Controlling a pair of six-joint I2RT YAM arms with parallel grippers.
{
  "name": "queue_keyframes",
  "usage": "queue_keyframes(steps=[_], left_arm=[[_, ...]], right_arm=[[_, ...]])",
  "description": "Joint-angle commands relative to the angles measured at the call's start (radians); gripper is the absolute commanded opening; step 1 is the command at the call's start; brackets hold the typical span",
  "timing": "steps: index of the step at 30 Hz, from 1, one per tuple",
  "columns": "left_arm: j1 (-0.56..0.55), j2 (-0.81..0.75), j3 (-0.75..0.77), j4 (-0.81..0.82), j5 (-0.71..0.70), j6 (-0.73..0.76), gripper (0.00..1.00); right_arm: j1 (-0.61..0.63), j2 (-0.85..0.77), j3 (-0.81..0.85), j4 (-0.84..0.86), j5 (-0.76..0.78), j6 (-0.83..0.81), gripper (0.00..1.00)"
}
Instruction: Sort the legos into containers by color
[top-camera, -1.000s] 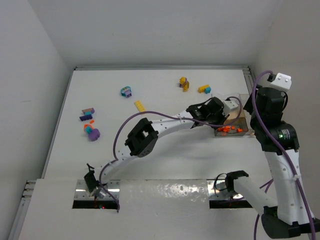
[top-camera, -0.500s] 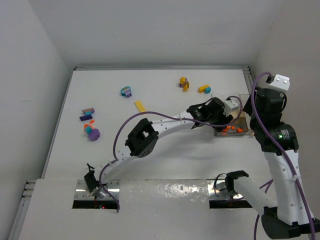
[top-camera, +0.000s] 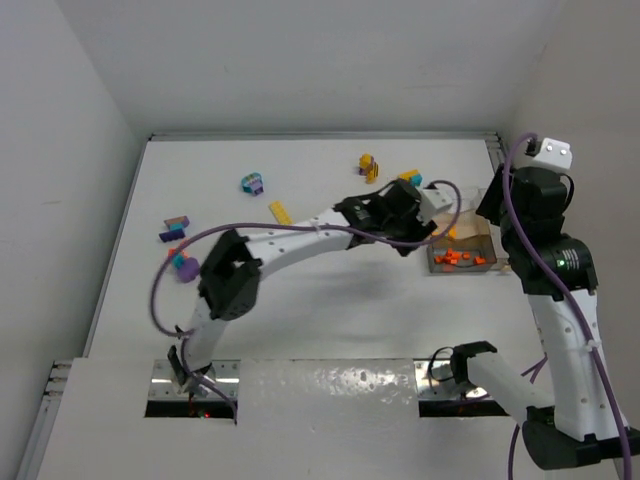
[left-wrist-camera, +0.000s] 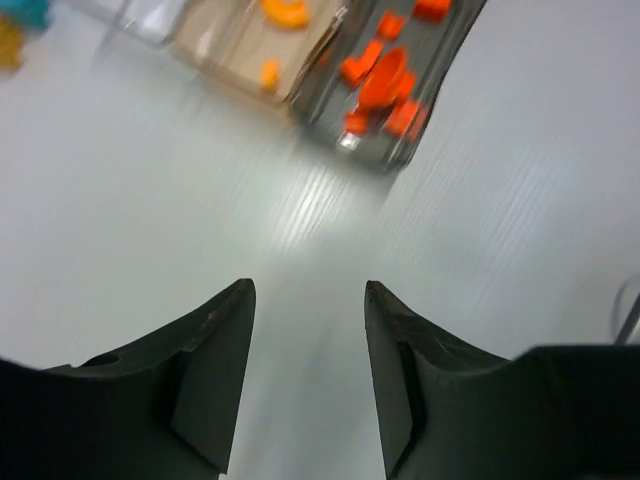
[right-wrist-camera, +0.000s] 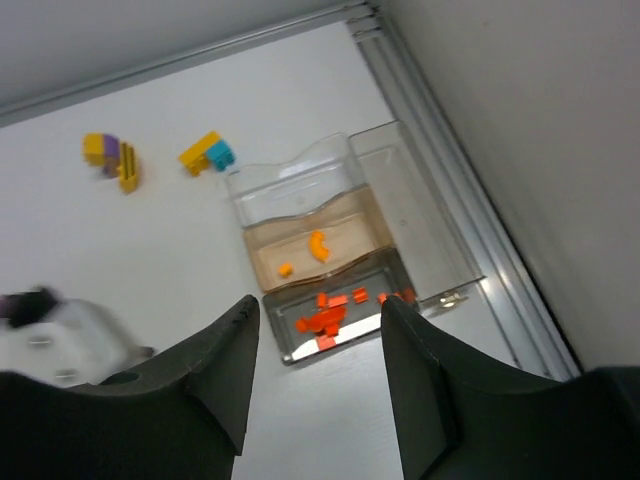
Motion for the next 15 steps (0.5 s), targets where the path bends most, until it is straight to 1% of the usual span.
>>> queue_keyframes(steps=[1,2,4,5,6,7,8,10,11,14,15], left_arm=[[0.127,-0.279,-0.218,-0.039,-0.079,-0.005,0.45],[0.156,-0.378,-0.337,-0.045,-0.116,-0.019,0.45],[0.225,-0.475,-0.448,-0.058,-0.155,-0.028,0.45],[0.245,-0.567,-0.552,-0.059,-0.217,-0.028,0.46],[0.260,-0.609,-0.602,-0.051,-0.245,-0.018,0.46],[0.285,-0.650,-0.649,-0.051,-0.274,-0.013,0.46],[0.296,-0.722,-0.735,-0.055,-0.334,-0.012,0.46],[0.336,-0.805,-0.807,-0.081,-0.374,-0.030,0.46],[0.381,-0.825,-0.861,-0.109,-0.402,-0.050,0.46],[0.481,-0.850,-0.910,-0.163,-0.414,-0.062,0.46],[0.551,-0.850,-0.915,-0.190,-0.420,-0.067,0.47]], right_arm=[[-0.001,0.025,0.012,0.056,-0.195,0.008,0.51],[0.002,0.032,-0.015,0.079,-0.285,0.000,0.51],[0.001,0.051,-0.036,0.085,-0.394,-0.033,0.51],[0.002,0.072,-0.054,0.086,-0.456,-0.052,0.53],[0.004,0.081,-0.063,0.087,-0.558,-0.066,0.53],[0.006,0.089,-0.091,0.088,-0.602,-0.075,0.53],[0.007,0.097,-0.109,0.105,-0.623,-0.064,0.53],[0.012,0.100,-0.167,0.134,-0.651,-0.043,0.53],[0.013,0.098,-0.186,0.166,-0.659,-0.029,0.53],[0.018,0.103,-0.240,0.226,-0.666,-0.011,0.52],[0.018,0.115,-0.246,0.238,-0.668,-0.003,0.52]])
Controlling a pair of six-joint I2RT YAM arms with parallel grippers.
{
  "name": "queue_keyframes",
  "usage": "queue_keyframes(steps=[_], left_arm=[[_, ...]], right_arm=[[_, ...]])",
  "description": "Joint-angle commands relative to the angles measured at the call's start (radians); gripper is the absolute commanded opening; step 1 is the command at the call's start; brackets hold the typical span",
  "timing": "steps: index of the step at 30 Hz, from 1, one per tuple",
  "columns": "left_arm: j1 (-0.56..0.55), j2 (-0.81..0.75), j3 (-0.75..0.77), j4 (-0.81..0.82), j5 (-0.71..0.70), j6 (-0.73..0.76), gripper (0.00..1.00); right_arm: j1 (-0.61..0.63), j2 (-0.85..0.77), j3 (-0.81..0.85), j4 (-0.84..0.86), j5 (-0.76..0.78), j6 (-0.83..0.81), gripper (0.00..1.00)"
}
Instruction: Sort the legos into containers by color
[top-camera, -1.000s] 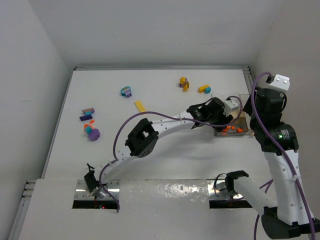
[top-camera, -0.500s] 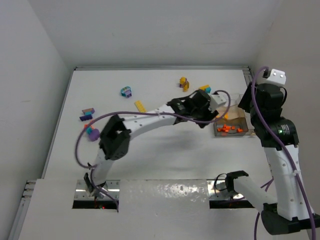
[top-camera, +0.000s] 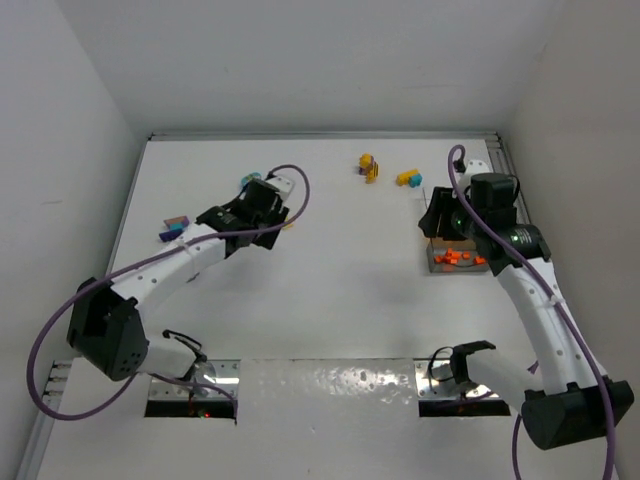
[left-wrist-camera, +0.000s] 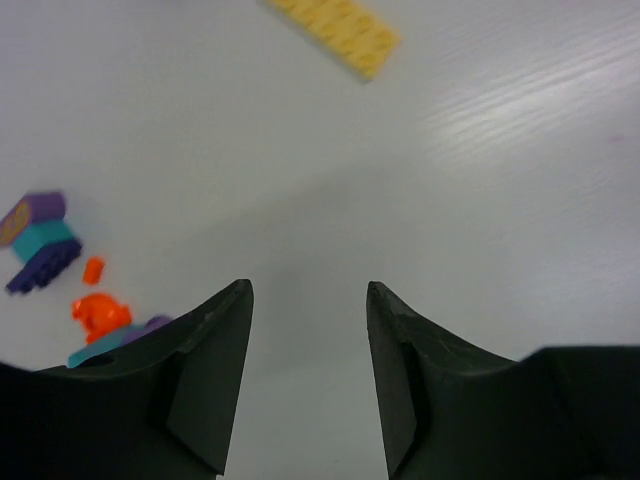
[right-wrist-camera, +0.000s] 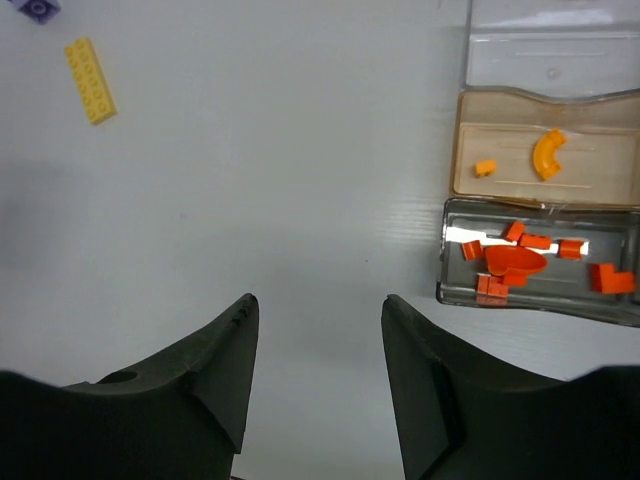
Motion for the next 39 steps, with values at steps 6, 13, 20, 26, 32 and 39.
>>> queue_keyframes(steps=[6,13,20,26,32,39], left_arm=[[0.432,0.027,-0.019,-0.121,-0.060,0.017,0.58],[0.560,0.191,0.010,-0.040,-0.020,0.140,0.34],[0.653,0.367,0.089,-0.014,-0.059,0.120,0.39],[0.674,0.375,0.074,0.083,-0.056,0.174,0.41],[0.704,0.495,0.128,0.064,0.001,0.206,0.36],[0.712,0.493,0.137,0.046,0.039,0.226,0.30]], right_arm=[[0.013,0.063,-0.049,0.187,-0.091,0.000,0.51],[0.013,0.135,-0.057,0.244,-0.133,-0.026,0.51],[0.013,0.143,-0.069,0.238,-0.121,-0.025,0.51],[0.013,0.141,-0.068,0.233,-0.121,0.000,0.51],[0.013,0.144,-0.037,0.201,-0.107,-0.008,0.51],[0.013,0.140,-0.031,0.167,-0.080,-0.018,0.51]])
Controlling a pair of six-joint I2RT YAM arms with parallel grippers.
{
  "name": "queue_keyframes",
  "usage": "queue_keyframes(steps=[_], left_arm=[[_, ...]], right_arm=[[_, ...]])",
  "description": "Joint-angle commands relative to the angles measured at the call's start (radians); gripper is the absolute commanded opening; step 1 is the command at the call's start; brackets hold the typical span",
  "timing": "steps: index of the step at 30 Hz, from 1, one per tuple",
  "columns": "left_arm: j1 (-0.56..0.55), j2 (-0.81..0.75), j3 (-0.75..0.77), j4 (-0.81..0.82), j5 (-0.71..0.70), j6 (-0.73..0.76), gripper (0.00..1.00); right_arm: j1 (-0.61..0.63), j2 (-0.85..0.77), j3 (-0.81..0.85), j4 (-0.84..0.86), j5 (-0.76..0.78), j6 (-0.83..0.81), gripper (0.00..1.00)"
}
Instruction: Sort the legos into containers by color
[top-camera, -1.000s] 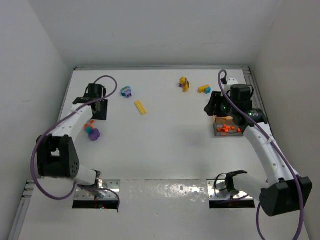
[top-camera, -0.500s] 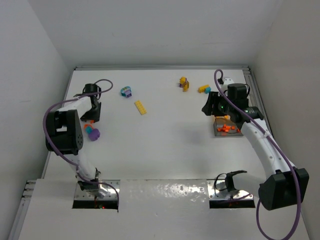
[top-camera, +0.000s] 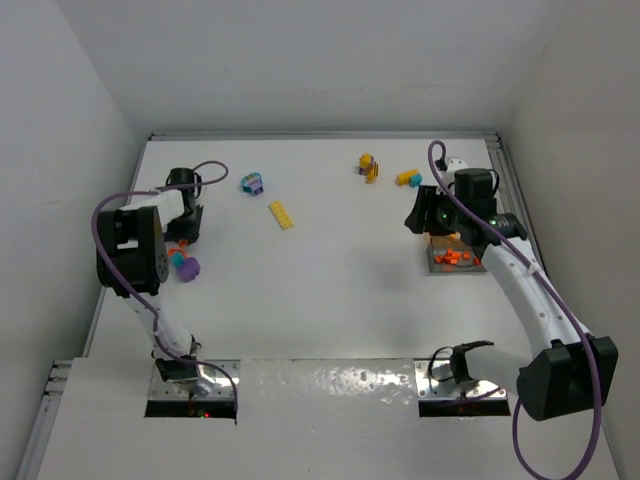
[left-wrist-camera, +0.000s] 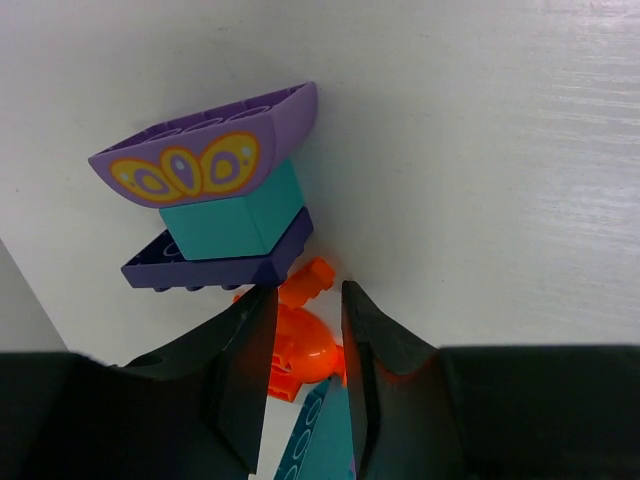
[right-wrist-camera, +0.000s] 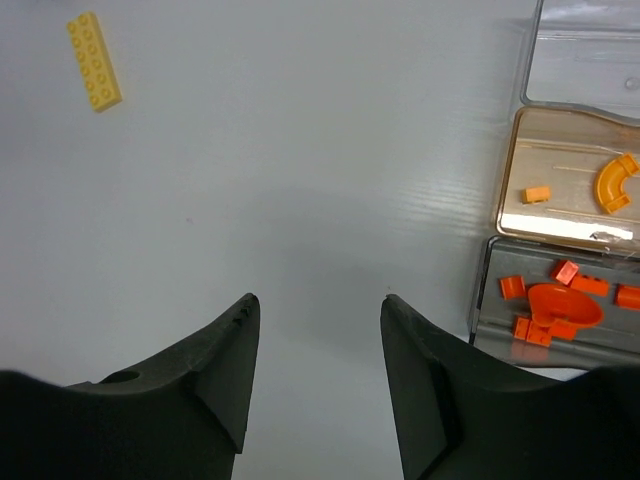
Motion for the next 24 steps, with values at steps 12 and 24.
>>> queue_keyframes(steps=[12,24], left_arm=[[0.053,0.015,0.057,-0.043,0.105,0.002,0.27],[0.099,-0.002,0.022,-0.071,0.221,0.025,0.18]], right_arm=[[0.007,-0.014,0.052,-0.021,0.042,-0.027,0.51],[0.007,-0.016,0.034,-0.002,0.048,-0.025,0.51]])
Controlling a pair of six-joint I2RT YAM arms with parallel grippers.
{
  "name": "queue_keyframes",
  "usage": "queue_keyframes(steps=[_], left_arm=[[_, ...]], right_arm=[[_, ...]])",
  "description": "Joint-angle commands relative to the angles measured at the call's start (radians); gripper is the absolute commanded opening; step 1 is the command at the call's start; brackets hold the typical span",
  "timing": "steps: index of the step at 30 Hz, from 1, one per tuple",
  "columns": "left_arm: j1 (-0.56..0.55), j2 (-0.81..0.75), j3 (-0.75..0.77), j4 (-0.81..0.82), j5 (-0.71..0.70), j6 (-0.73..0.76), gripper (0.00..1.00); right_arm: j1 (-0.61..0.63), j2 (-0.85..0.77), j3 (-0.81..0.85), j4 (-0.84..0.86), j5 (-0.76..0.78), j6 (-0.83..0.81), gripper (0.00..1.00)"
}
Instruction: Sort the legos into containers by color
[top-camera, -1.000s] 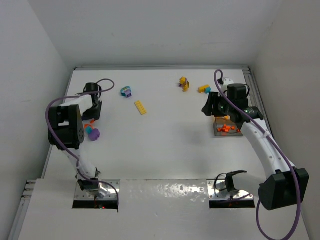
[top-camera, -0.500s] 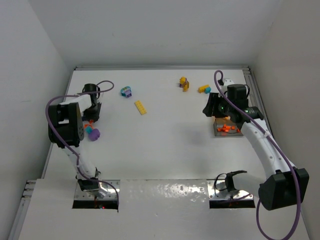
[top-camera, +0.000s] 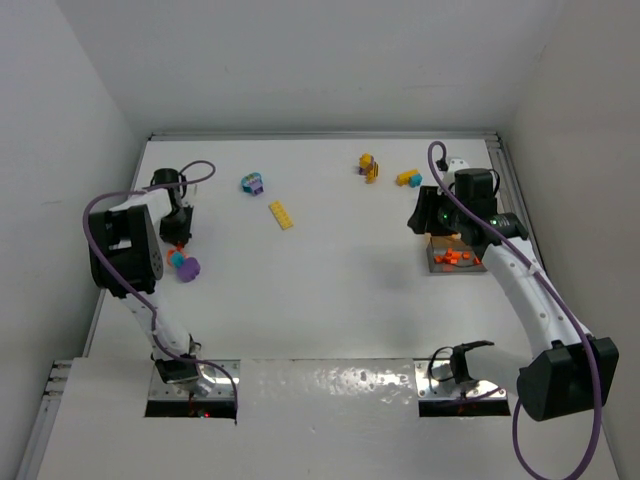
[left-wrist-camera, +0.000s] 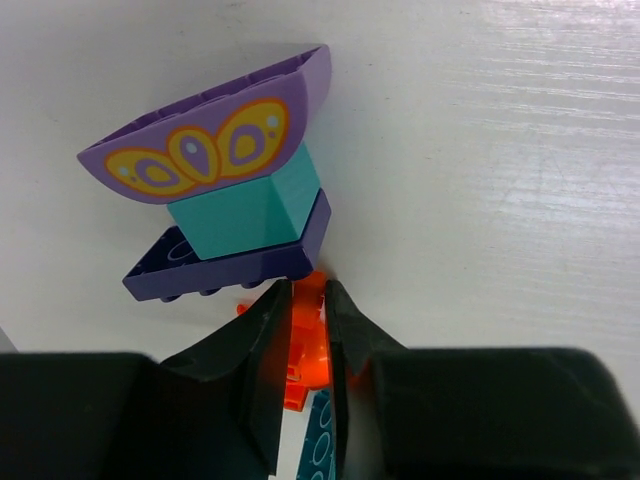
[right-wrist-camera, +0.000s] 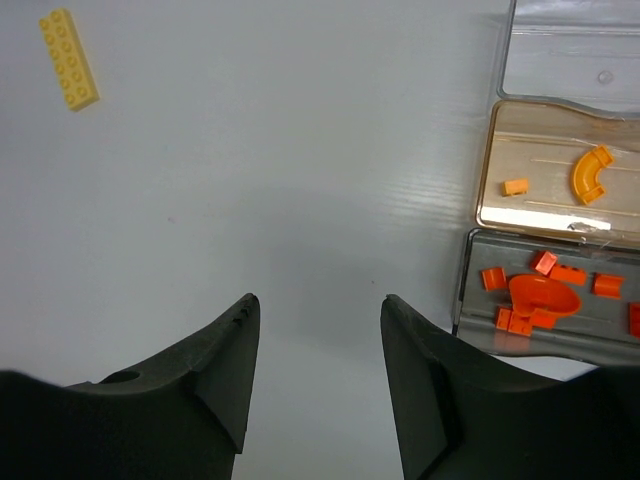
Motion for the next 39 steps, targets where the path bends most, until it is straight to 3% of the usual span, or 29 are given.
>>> queue_keyframes(steps=[1,7,18,23,27,30,33,39], left_arm=[[0.011,-0.006,0.001,-0.033,0.081,0.004,0.16],[0.011,0.000,-0.016,-0.036,0.110,0.004,0.00],[-0.004,-0.032,0.105,-0.063,0.290,-0.074,0.00],[-0.085,-0.053,0.191,-0.106,0.319,-0.115,0.00],[-0.300,-0.031,0.350,-0.132,0.340,-0.145,0.00],[-0.571,0.057,0.528,-0.137,0.369,-0.154,0.00],[-0.746,0.173,0.701,-0.117,0.420,-0.181,0.00],[-1.008,0.391,1.010,-0.045,0.475,-0.241,0.00]], right_arm=[[0.007,-0.013,0.027,0.020,0.012,-0.015,0.51],[0.007,-0.029,0.021,0.011,0.023,-0.017,0.51],[0.006,-0.041,0.027,0.014,0.035,-0.011,0.51],[0.007,-0.048,0.053,0.002,0.110,0.008,0.51],[0.007,-0.061,0.134,-0.081,0.338,0.038,0.51],[0.006,-0.102,0.194,-0.115,0.571,0.064,0.49],[0.001,-0.180,0.219,-0.113,0.750,0.052,0.49],[0.000,-0.312,0.248,-0.106,0.857,-0.003,0.49]])
